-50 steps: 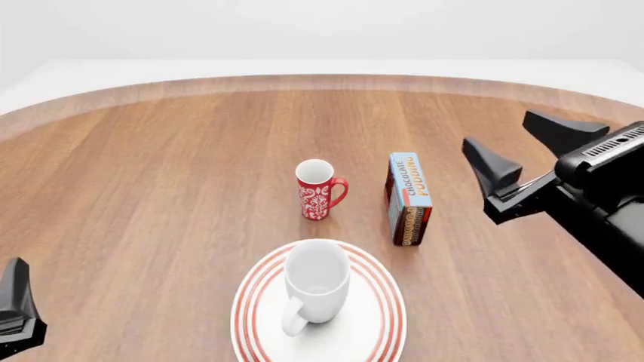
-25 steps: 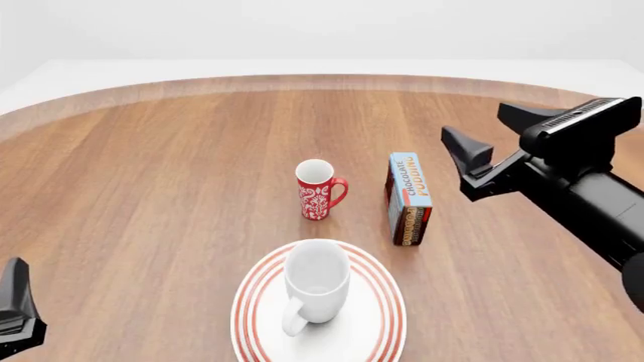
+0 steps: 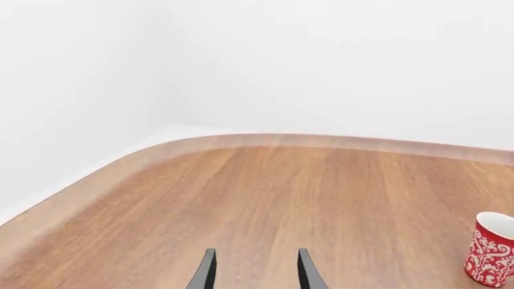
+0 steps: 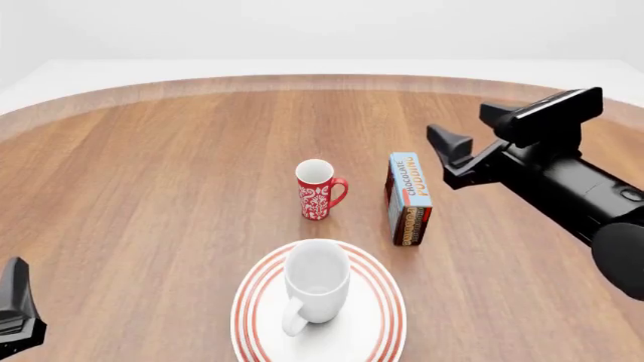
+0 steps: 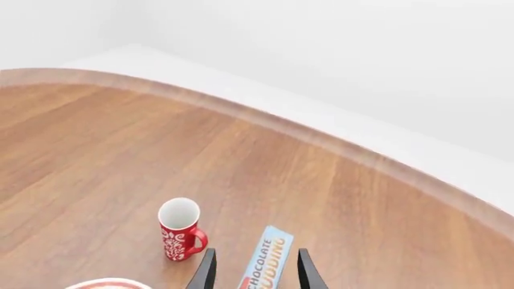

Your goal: Pick up the white mug and put it on the plate, and put the chocolate pudding to the right of the plate.

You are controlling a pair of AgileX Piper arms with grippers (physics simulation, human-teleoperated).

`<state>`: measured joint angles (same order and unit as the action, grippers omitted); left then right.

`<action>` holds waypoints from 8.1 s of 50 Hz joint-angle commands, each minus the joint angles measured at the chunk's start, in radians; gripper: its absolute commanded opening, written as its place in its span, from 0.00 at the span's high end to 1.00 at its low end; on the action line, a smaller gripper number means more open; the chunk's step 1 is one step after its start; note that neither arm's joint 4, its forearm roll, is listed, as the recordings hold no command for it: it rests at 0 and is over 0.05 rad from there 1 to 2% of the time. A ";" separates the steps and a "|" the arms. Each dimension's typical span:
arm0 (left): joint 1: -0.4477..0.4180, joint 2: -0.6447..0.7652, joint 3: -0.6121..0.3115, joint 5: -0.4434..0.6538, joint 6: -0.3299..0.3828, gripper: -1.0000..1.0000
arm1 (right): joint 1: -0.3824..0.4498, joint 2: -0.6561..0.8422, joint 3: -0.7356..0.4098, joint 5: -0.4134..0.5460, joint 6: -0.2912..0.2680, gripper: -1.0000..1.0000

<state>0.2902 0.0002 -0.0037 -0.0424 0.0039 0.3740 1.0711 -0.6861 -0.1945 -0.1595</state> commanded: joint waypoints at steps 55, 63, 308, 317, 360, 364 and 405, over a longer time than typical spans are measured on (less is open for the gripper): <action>-0.001 0.000 0.000 -0.003 -0.010 0.00 | -0.025 0.217 -0.127 0.118 0.149 0.00; -0.002 0.000 0.000 -0.005 -0.013 0.00 | -0.054 0.229 -0.129 0.123 0.154 0.00; 0.019 0.000 0.003 0.008 -0.034 0.00 | -0.087 0.723 -0.250 -0.012 0.167 0.00; 0.019 0.000 0.003 0.009 -0.033 0.00 | -0.088 0.736 -0.255 -0.012 0.171 0.00; 0.019 0.000 0.003 0.008 -0.034 0.00 | -0.089 0.753 -0.305 0.061 0.195 0.00; 0.019 0.000 0.003 0.008 -0.034 0.00 | -0.086 0.762 -0.318 0.076 0.204 0.00; 0.019 0.000 0.003 0.007 -0.034 0.00 | -0.096 0.768 -0.341 0.118 0.233 1.00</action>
<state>0.3093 0.0002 -0.0011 -0.0348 -0.0297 0.2840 1.8437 -1.0456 -0.0763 0.0670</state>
